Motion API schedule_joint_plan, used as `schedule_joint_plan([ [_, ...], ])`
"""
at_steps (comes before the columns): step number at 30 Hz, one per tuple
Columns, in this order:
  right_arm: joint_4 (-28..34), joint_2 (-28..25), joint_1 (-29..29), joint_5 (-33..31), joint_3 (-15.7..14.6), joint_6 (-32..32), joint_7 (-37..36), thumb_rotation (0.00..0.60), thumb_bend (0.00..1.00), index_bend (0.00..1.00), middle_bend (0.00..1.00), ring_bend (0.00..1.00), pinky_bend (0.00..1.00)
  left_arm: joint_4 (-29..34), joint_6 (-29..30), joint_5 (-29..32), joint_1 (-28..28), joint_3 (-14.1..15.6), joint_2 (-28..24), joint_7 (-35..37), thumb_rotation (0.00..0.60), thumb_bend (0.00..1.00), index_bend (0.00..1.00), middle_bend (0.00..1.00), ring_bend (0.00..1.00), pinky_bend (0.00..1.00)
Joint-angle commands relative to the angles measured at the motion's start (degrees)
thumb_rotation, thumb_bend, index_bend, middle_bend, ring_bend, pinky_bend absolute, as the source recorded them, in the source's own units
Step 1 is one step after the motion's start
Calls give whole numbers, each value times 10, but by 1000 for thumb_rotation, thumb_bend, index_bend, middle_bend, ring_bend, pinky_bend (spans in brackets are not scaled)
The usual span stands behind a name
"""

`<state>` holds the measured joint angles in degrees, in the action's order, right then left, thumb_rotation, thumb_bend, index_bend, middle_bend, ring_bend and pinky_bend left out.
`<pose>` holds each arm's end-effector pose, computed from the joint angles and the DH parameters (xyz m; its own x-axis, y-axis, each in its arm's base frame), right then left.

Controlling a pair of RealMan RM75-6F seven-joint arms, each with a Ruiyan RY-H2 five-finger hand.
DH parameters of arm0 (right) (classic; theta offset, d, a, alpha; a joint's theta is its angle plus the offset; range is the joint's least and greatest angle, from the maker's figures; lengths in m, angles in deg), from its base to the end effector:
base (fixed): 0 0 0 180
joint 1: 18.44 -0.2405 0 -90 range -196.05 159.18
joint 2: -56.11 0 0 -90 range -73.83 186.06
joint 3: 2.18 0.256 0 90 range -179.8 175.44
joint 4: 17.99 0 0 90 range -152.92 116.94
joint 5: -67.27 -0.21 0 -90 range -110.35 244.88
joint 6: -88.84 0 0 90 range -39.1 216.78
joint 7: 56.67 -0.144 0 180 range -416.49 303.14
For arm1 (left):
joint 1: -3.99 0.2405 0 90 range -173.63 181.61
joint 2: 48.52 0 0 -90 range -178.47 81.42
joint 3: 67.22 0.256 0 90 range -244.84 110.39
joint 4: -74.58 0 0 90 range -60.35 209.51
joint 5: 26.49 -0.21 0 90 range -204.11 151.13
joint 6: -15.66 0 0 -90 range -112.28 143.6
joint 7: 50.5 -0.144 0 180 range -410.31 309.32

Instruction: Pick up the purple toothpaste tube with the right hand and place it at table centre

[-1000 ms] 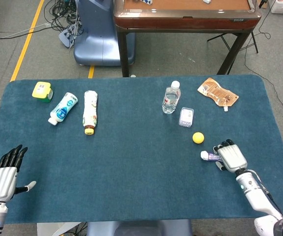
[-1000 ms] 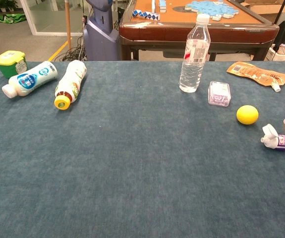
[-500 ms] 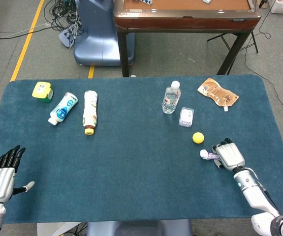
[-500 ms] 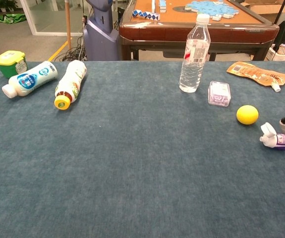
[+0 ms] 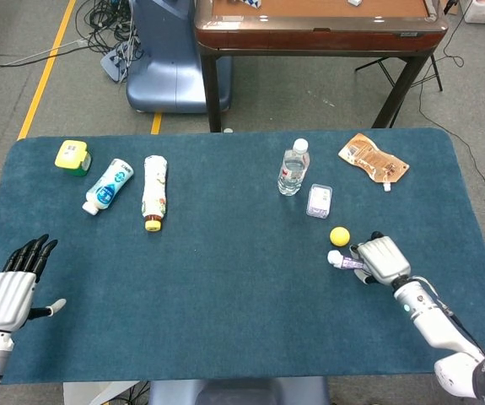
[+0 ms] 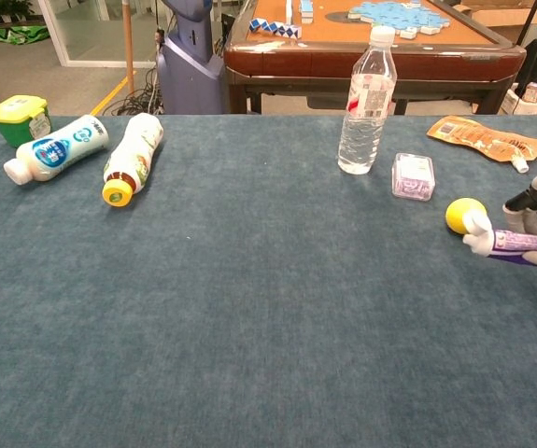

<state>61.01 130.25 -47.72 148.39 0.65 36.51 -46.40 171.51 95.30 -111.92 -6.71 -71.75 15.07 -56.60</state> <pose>-0.2825 -0.3037 0.0582 0.6645 -0.2969 0.6858 -0.7441 -0.3480 0.5703 -0.2783 0.2148 0.1464 0.4307 0.0291 0.9020 0.8983 -0.1100 -0.4254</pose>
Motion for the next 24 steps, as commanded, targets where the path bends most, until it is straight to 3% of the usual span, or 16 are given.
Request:
schedule_joint_plan([
  [1,74,-55,-39,6,16,37,4,600,692,802,707,518,265,-5,-17,-15,-22,-9,-14,17,600,88,0,0,42,138],
  [5,134,-92,-74,-4,34,75,6,600,693,808,713,528,273,-11,-38,-36,-50,-17,-27,35,600,88,0,13,128,253],
  [8,171,-114,-105,-22,48,113,4,600,695,811,715,534,279,-17,-55,-54,-74,-20,-35,54,600,88,0,89,225,360],
  [10,187,-123,-123,-32,56,135,3,600,699,820,723,549,304,-22,-66,-68,-88,-20,-38,70,600,101,0,177,310,458],
  [14,213,-135,-162,-52,71,173,5,600,707,837,748,597,441,-36,-93,-106,-124,-14,-45,114,600,298,14,455,536,674],
  [17,225,-138,-188,-73,80,199,5,600,724,849,765,621,465,-41,-116,-133,-152,-8,-51,148,600,387,64,642,686,795],
  [24,232,-137,-253,-131,87,266,4,600,780,873,784,636,470,-31,-170,-182,-214,9,-62,170,600,420,88,746,794,857],
])
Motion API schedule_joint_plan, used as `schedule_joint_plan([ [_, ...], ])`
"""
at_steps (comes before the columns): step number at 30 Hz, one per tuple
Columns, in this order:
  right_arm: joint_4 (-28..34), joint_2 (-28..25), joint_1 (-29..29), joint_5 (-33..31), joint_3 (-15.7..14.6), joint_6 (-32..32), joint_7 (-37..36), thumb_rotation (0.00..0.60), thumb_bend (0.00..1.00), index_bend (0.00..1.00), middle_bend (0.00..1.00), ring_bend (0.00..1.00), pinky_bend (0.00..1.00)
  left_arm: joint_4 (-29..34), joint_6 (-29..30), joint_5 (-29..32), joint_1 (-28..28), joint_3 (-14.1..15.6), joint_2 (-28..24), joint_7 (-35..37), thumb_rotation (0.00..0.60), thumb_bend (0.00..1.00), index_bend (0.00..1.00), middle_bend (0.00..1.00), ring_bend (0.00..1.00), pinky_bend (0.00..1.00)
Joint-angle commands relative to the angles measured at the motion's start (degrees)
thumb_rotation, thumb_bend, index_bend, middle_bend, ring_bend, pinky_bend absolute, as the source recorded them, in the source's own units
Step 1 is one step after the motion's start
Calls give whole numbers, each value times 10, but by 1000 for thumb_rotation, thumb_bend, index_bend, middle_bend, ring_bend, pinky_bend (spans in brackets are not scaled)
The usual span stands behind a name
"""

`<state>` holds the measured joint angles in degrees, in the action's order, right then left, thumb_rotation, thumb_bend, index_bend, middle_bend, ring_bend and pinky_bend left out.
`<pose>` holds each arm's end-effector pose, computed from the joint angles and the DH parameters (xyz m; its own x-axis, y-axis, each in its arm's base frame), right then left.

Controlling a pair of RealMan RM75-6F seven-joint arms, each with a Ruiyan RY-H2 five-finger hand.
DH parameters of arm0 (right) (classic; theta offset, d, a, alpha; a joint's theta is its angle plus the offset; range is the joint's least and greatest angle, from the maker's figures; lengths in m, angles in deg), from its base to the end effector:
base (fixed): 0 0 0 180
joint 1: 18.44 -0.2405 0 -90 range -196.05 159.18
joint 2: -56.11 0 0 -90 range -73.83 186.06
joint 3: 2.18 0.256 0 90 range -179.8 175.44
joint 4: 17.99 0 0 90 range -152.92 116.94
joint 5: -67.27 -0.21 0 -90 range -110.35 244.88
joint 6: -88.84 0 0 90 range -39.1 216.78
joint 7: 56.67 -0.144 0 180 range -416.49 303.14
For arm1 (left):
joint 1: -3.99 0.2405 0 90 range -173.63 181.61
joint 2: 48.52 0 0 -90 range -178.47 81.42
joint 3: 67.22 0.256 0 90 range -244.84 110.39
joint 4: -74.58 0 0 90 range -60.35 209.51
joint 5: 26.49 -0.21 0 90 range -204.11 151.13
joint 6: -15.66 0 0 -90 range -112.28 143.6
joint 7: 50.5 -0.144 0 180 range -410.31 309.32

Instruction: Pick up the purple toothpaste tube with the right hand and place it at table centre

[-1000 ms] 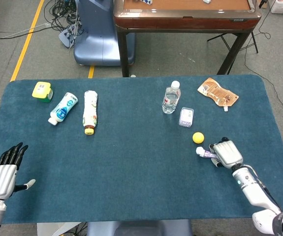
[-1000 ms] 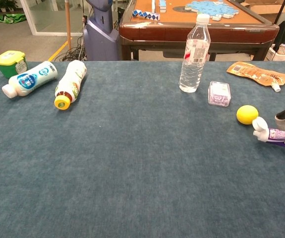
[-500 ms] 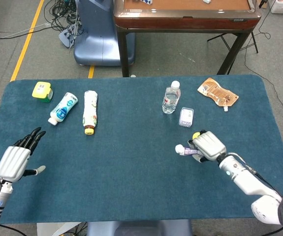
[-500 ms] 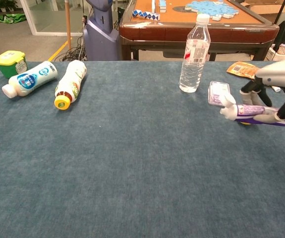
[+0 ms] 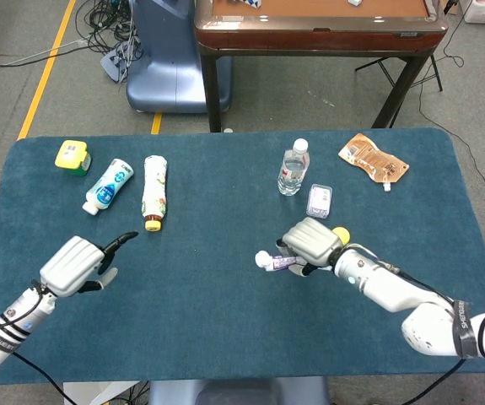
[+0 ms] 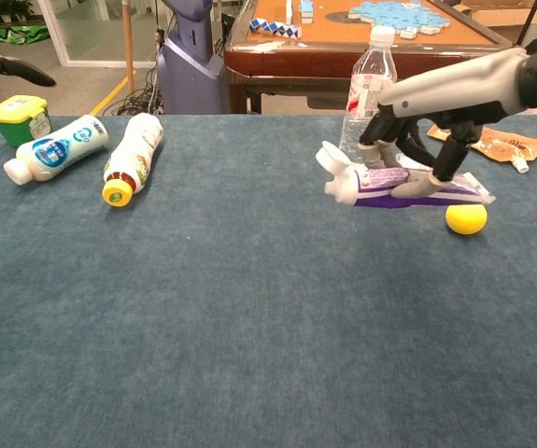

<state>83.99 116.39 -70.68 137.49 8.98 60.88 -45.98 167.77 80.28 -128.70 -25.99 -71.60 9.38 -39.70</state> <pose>-0.1063 -0.3447 0.0694 0.6827 -0.3931 0.6160 -0.6854 -0.6366 0.3534 -0.2023 0.2869 0.1343 0.5061 0.1497 0.8494 0.7340 -0.5919 -0.3331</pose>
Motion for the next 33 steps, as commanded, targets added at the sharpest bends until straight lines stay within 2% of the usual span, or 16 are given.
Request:
schedule_joint_plan([
  [1,-1,3,-37,-33,4,33,1,600,787,876,786,636,470,13,-28,-19,-29,9,-6,-1,600,420,88,750,796,858],
  [9,-23,29,-113,-104,-6,66,10,600,813,905,808,657,470,49,-89,-27,-83,15,-10,-14,600,449,68,835,859,900],
  [19,-54,72,-201,-196,-56,52,43,600,836,919,820,670,469,67,-126,-29,-139,10,7,-28,600,461,68,836,861,901],
  [33,-51,100,-257,-260,-86,6,57,600,844,933,829,679,470,58,-152,-5,-181,10,42,-41,600,461,66,836,861,901],
])
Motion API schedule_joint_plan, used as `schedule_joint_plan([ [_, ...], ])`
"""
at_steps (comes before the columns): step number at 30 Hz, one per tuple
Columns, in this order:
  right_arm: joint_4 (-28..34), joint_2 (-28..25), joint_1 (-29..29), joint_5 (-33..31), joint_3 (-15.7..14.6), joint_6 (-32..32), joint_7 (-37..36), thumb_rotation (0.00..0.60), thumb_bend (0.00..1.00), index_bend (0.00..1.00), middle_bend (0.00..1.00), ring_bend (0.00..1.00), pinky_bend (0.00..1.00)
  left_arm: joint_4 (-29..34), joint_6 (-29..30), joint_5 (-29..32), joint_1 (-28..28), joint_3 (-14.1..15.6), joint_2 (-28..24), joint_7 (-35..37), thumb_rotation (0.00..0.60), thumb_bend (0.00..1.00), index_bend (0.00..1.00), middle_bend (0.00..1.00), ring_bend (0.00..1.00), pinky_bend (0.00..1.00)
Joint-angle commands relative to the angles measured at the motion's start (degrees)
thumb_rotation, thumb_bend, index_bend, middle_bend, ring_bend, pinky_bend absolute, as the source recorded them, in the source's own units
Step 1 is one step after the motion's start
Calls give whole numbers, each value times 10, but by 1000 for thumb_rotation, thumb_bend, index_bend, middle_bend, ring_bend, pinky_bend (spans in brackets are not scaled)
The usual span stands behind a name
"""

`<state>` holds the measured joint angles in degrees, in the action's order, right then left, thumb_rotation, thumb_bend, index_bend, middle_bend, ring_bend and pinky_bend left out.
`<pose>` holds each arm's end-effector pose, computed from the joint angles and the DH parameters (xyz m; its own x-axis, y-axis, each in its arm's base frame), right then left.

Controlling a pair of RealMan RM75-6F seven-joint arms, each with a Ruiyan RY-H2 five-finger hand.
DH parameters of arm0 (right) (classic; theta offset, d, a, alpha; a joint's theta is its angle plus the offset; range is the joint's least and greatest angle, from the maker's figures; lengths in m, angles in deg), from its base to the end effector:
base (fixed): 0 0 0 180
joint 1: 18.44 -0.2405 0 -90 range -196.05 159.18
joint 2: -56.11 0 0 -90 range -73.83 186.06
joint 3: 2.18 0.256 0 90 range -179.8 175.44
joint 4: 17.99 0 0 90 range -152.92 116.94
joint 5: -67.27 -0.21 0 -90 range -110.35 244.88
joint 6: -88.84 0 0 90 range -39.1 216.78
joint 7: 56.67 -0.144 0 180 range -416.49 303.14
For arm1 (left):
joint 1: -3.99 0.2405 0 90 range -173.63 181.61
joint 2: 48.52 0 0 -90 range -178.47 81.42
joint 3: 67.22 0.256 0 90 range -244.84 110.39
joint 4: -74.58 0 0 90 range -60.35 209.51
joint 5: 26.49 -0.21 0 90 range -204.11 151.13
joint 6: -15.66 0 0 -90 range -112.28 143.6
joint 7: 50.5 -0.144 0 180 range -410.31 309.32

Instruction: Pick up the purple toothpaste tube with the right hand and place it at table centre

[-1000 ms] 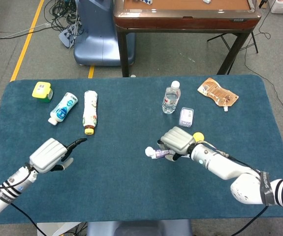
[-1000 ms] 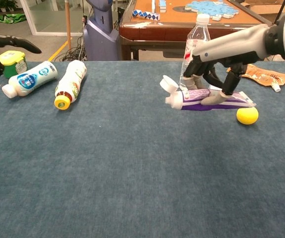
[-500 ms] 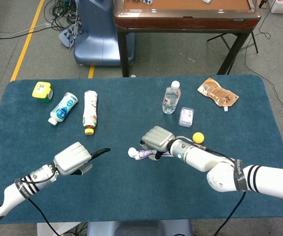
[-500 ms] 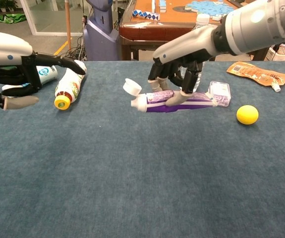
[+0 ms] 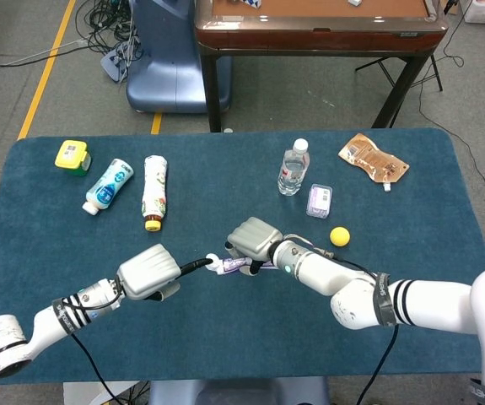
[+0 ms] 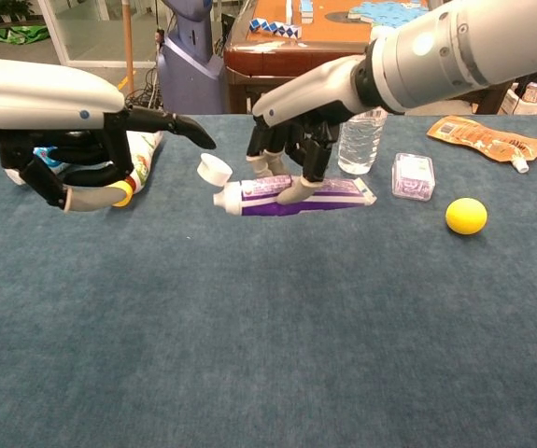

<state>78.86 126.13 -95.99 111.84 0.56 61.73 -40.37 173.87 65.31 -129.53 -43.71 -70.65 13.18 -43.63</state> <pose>-0.0172 -0.3670 0.0117 0.6996 -0.4501 0.5550 -0.6714 -0.6798 0.2951 -0.1082 0.3037 0.0732 0.6451 0.1931 0.7393 0.5229 -0.8171 -0.2428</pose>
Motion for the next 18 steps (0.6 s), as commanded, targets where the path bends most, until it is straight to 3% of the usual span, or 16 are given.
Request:
schedule_joint_plan([
  [1,1,4,-6,-4,-4,-4,1,600,845,933,829,679,469,-4,-3,6,-5,1,6,-3,600,461,66,836,860,901],
  [18,5,4,-9,-5,-7,-32,-16,600,864,947,839,687,469,-17,11,22,-7,24,14,-8,600,461,66,835,860,901],
])
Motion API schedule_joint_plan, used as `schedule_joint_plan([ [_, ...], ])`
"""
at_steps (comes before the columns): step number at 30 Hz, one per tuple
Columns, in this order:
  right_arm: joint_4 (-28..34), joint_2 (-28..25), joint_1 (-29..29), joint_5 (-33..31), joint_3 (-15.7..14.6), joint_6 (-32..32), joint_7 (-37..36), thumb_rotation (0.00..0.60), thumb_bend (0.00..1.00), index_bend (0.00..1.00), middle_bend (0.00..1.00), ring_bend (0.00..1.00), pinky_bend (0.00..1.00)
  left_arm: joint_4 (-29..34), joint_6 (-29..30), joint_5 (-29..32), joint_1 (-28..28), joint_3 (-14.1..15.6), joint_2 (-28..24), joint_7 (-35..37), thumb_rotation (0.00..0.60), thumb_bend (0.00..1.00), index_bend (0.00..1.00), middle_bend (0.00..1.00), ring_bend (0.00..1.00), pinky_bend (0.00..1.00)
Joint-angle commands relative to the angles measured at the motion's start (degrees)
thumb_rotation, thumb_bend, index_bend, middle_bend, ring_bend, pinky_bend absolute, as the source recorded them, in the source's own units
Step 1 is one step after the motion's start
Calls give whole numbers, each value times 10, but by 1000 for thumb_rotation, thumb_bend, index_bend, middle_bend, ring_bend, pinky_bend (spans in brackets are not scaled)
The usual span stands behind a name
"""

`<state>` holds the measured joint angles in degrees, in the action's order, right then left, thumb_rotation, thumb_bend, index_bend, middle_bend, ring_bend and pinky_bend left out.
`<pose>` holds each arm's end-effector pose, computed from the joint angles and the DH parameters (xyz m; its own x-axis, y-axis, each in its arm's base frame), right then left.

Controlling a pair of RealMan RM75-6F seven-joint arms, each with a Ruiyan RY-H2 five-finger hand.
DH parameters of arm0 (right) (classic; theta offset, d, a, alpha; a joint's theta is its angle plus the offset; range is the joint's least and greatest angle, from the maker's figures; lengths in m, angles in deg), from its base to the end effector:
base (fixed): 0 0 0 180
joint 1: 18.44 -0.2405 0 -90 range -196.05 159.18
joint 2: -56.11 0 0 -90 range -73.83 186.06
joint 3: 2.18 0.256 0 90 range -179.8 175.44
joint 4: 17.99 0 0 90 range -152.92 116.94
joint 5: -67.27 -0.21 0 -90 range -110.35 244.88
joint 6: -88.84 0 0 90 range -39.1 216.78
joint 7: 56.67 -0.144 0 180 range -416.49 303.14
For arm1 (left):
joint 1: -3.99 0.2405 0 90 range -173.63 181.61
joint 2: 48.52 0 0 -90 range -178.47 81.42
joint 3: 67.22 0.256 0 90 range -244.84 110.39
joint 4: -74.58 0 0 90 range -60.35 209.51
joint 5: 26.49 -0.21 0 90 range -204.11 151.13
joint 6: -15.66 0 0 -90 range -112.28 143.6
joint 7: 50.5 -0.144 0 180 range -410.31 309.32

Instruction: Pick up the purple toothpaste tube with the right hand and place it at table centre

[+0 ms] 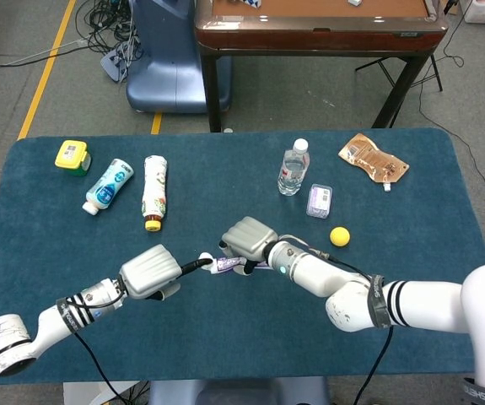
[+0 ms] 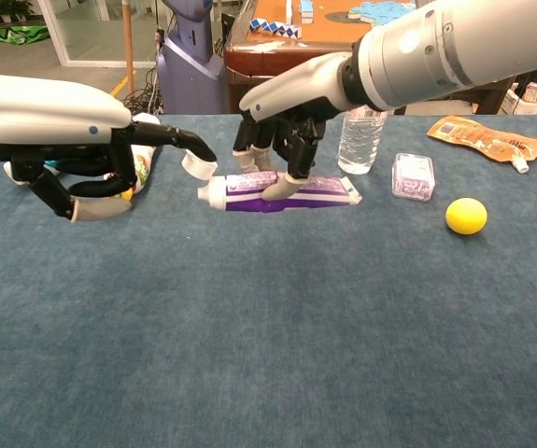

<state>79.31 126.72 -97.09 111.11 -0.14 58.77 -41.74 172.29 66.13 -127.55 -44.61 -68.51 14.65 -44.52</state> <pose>-0.0104 -0.3669 0.0111 0.6747 -0.4464 0.5878 -0.6880 -0.6687 0.2819 -0.1156 0.3060 0.0663 0.6504 0.2057 0.7312 0.5365 -0.8058 -0.2505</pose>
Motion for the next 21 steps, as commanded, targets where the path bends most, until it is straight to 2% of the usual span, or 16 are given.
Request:
schedule_joint_plan([
  [1,2,-3,4,5,0,-4,-4,600,865,950,841,688,469,-3,4,3,3,4,-1,1,600,460,66,835,860,901],
  [21,3,-14,33,40,21,-19,-40,600,873,971,856,709,469,-15,16,13,4,19,3,10,600,461,66,835,860,901],
])
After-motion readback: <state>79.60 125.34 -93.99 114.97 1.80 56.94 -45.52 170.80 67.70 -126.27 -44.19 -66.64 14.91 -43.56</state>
